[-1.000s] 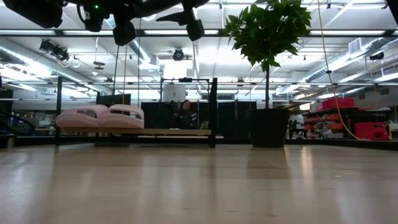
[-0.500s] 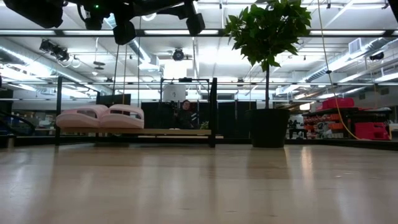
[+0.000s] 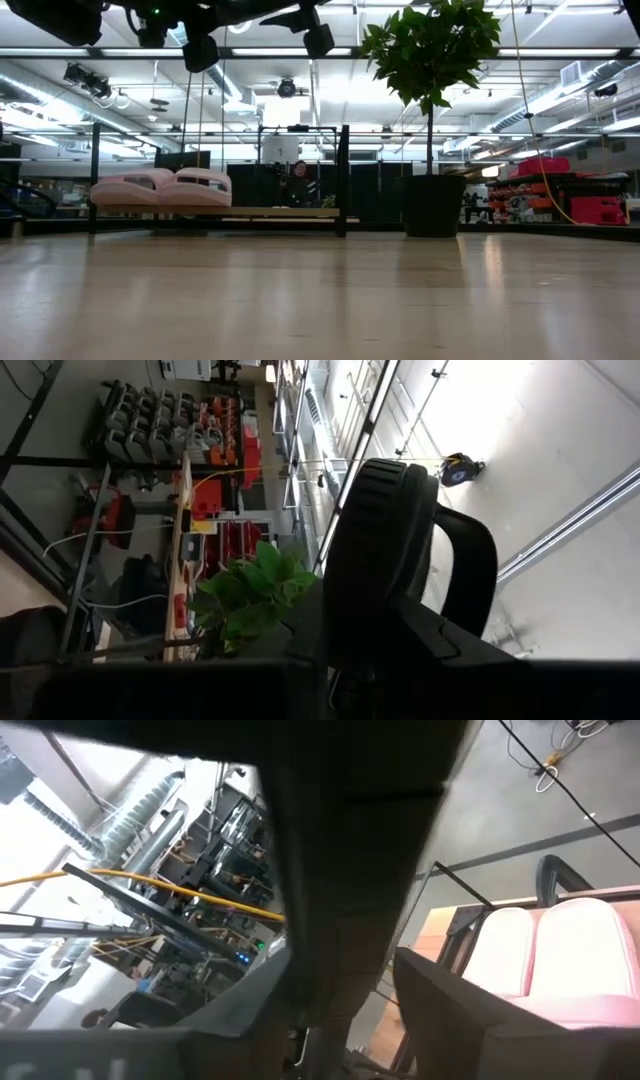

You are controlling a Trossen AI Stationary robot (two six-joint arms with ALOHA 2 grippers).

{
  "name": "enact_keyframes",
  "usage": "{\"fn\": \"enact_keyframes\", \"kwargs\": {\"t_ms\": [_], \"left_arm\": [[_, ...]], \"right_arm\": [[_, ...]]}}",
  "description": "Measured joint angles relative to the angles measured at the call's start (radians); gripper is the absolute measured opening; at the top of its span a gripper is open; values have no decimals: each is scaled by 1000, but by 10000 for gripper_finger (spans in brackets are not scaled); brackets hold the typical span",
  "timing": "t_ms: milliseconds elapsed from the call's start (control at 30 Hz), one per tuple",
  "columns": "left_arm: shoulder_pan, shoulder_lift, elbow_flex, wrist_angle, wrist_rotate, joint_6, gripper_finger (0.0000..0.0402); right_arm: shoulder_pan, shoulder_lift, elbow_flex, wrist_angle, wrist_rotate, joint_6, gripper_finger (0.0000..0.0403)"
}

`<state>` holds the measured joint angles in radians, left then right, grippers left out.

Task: Pick and place slides into the shelf
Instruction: Put the top black slide on the shelf

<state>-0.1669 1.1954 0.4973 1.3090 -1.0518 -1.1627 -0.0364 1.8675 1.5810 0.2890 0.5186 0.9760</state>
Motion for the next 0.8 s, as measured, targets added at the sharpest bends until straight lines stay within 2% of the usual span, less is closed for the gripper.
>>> {"fn": "enact_keyframes", "kwargs": {"t_ms": [200,433,600,800], "left_arm": [[0,0,0,1,33,31,111],[0,0,0,2,78,34,127],[-36,-6,0,-6,119,40,122],[-101,-49,0,-13,141,179,128]], "right_arm": [[0,-3,2,1,5,-8,69],[-1,-4,2,0,-2,-47,67],[-19,-47,2,-106,-108,-94,67],[-54,-134,3,-282,-260,-150,66]]}}
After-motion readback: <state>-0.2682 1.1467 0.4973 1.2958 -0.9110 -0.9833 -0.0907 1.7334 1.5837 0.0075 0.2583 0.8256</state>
